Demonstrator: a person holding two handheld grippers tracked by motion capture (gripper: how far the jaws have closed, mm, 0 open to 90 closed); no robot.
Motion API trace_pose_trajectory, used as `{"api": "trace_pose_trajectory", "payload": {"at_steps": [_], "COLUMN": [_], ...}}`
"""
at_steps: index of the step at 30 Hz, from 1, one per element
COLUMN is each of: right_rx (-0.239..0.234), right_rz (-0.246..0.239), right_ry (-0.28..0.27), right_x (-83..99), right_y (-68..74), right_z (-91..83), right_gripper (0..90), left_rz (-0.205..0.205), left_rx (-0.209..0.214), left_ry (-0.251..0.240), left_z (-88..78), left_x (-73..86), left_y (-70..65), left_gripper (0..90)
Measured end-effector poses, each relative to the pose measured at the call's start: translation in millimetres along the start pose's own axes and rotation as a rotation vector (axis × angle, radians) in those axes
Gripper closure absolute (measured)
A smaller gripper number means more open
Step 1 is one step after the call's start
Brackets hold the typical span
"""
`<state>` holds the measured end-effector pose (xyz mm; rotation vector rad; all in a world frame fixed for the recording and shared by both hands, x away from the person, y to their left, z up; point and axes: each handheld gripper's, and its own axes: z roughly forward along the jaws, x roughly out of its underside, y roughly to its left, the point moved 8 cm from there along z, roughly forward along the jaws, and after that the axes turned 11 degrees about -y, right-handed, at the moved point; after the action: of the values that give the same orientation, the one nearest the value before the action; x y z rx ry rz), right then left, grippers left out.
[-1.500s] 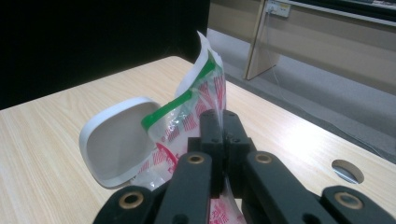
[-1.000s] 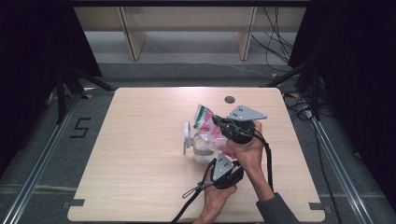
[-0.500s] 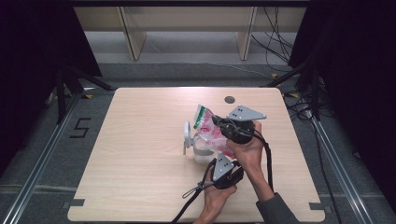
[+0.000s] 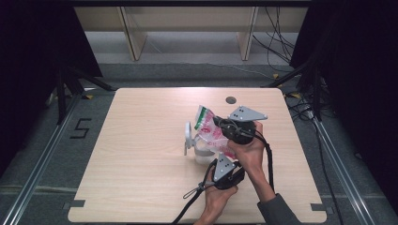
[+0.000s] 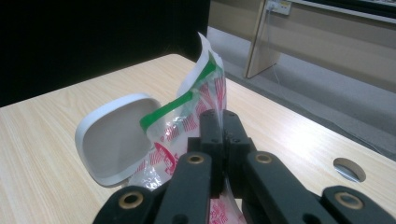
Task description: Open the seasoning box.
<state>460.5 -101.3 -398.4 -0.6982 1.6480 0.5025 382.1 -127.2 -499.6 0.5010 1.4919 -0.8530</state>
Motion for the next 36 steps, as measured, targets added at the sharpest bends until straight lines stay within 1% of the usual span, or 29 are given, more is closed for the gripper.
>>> {"api": "trace_pose_trajectory", "payload": {"at_steps": [1, 2, 3, 8, 10, 11, 12, 13, 14, 15, 16, 17, 19, 20, 21, 22, 23, 24, 25, 27, 28, 29, 31, 33, 34, 35, 36], "right_rx": [0.000, -0.003, -0.001, 0.002, 0.009, 0.004, 0.008, 0.002, 0.006, -0.003, -0.005, 0.001, -0.007, -0.003, 0.003, -0.013, -0.002, -0.017, -0.006, -0.002, -0.003, 0.002, -0.002, 0.000, -0.006, 0.000, 0.006], "right_rz": [-0.022, -0.021, 0.000, -0.006, -0.007, -0.011, -0.003, -0.007, -0.021, -0.025, -0.018, -0.023, -0.021, -0.027, -0.023, -0.027, -0.005, -0.022, -0.029, -0.004, -0.021, -0.015, -0.018, -0.020, -0.021, -0.014, -0.026], "right_ry": [-0.004, -0.005, -0.001, 0.001, -0.010, -0.004, -0.002, 0.003, -0.004, -0.004, 0.002, -0.010, 0.004, -0.007, -0.008, -0.008, 0.001, -0.008, -0.001, 0.008, 0.001, 0.004, 0.002, 0.000, -0.012, 0.004, -0.005], "right_x": [-0.6, -0.4, 0.3, 0.3, -1.0, -0.9, -0.4, 0.6, 0.8, 1.1, 1.1, 0.2, -0.2, -0.3, 0.3, 1.2, 2.0, 1.0, 0.9, 1.3, 1.1, 1.9, 2.0, 1.1, 0.5, 1.4, 1.4], "right_y": [-2.4, -2.6, -0.3, -2.2, -3.1, -3.0, -1.9, -0.9, -1.7, -1.4, -0.6, -1.1, -0.6, -1.4, -1.4, -1.0, -0.6, -0.8, -2.3, -1.8, -3.3, -2.8, -3.0, -3.8, -3.1, -2.6, -2.6], "right_z": [0.0, 0.3, 0.1, -0.1, -0.4, -0.9, -0.8, 0.0, 1.7, 2.2, 1.6, 2.0, -0.1, 1.4, 1.9, 3.2, 2.0, 2.9, 1.5, 0.1, 0.8, 0.9, 1.6, 0.7, 1.9, 0.4, 1.7], "right_gripper": [90.0, 90.0, 90.0, 90.0, 90.0, 90.0, 90.0, 90.0, 90.0, 90.0, 90.0, 90.0, 90.0, 90.0, 90.0, 90.0, 90.0, 90.0, 90.0, 90.0, 90.0, 90.0, 90.0, 90.0, 90.0, 90.0, 90.0], "left_rz": [-0.001, 0.002, 0.001, 0.003, 0.005, 0.007, 0.004, 0.006, 0.004, 0.005, 0.004, 0.004, 0.007, 0.007, 0.006, 0.004, 0.004, 0.004, 0.005, 0.007, 0.004, 0.003, 0.006, 0.006, -0.002, -0.001, 0.006], "left_rx": [-0.003, -0.012, -0.012, -0.008, -0.011, -0.009, -0.009, -0.015, -0.015, -0.011, -0.010, -0.010, -0.010, -0.010, -0.011, -0.011, -0.010, -0.011, -0.012, -0.010, -0.010, -0.011, -0.013, -0.007, -0.001, -0.005, -0.013], "left_ry": [-0.002, 0.008, 0.009, 0.009, 0.011, 0.010, 0.011, 0.018, 0.013, 0.010, 0.008, 0.006, 0.009, 0.009, 0.010, 0.009, 0.008, 0.008, 0.009, 0.009, 0.007, 0.008, 0.012, 0.005, -0.009, -0.006, 0.005], "left_z": [0.0, -0.9, -0.8, -1.1, -1.4, -1.1, -1.2, -1.9, -1.6, -1.7, -1.6, -1.4, -1.8, -2.0, -2.0, -1.8, -1.6, -1.5, -1.7, -2.0, -1.5, -1.3, -1.7, -1.8, -0.3, -0.4, -1.4], "left_x": [-0.2, -0.1, -0.3, -0.3, -1.0, -0.9, -0.5, -0.3, -0.7, -1.2, -1.5, -1.8, -1.6, -1.6, -1.6, -1.5, -1.5, -1.3, -1.2, -1.6, -1.5, -1.3, -0.9, -1.8, -2.3, -2.2, -1.7], "left_y": [-0.4, -0.1, 0.1, 0.1, -0.1, -0.2, -0.4, 0.3, 0.3, 0.5, 0.4, 0.2, 0.1, 0.1, 0.3, 0.5, 0.4, 0.4, 0.2, -0.2, -0.2, 0.1, 0.3, -0.5, -1.1, -1.0, -0.2], "left_gripper": [81.4, 81.4, 81.4, 81.5, 81.5, 81.5, 81.5, 81.5, 81.5, 81.4, 81.5, 81.5, 81.5, 81.5, 81.5, 81.5, 81.5, 81.5, 81.5, 81.6, 81.5, 81.5, 81.5, 81.6, 81.6, 81.6, 81.5]}}
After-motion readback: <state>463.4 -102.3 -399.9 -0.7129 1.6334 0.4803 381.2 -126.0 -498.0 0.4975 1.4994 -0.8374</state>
